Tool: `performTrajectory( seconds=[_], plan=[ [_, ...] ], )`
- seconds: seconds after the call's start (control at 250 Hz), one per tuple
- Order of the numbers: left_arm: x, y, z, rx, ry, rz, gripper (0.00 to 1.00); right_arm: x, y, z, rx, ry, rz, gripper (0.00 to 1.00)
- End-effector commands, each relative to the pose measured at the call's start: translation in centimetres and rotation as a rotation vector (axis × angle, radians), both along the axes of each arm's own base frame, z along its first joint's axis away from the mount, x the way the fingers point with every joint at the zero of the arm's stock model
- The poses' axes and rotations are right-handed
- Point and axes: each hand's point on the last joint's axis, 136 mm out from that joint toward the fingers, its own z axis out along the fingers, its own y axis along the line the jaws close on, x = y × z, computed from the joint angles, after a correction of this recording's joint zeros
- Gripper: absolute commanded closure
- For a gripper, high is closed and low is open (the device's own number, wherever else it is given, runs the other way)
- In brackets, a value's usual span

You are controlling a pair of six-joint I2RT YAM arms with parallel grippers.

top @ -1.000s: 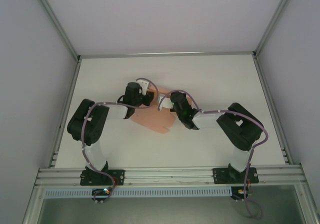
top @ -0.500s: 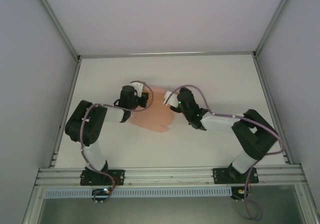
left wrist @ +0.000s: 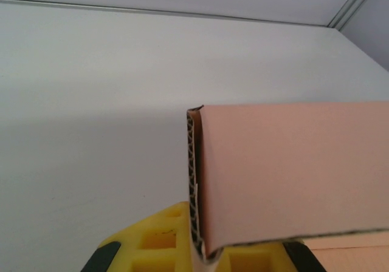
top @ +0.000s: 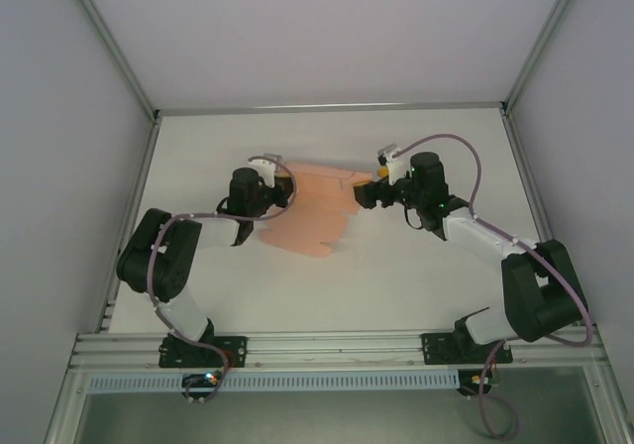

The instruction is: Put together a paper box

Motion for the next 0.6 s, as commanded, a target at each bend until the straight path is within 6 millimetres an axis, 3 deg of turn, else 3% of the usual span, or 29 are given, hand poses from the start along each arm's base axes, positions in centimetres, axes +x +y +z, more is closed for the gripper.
performTrajectory(
  seconds=[0.0,0.136,0.24,0.419,0.499,0.595],
  plan=[
    [0.3,-1.8,3.6,-0.06,-0.056,-0.039,1.0,-0.8,2.5,1.1,0.157,0.091,0.107,0.18],
    [0.2,-2.9,3.7,-0.026,-0.04,-0.075,1.0,-0.5,3.6,1.3,0.199,0.107,0.141,0.24],
    [-0.1,-3.7,3.8,-0.03,-0.04,-0.108,1.0,-0.1,3.8,1.3,0.199,0.102,0.135,0.42],
    [-0.7,-4.5,3.7,-0.036,-0.022,-0.16,0.94,-0.2,4.0,1.8,0.218,0.086,0.148,0.85],
    [-1.2,-4.8,3.9,-0.04,-0.026,-0.195,0.87,-0.5,4.2,1.9,0.225,0.077,0.172,0.94],
    [-1.9,-5.1,3.8,-0.032,-0.02,-0.243,0.82,-1.1,4.4,2.3,0.241,0.058,0.211,0.97]
  ],
)
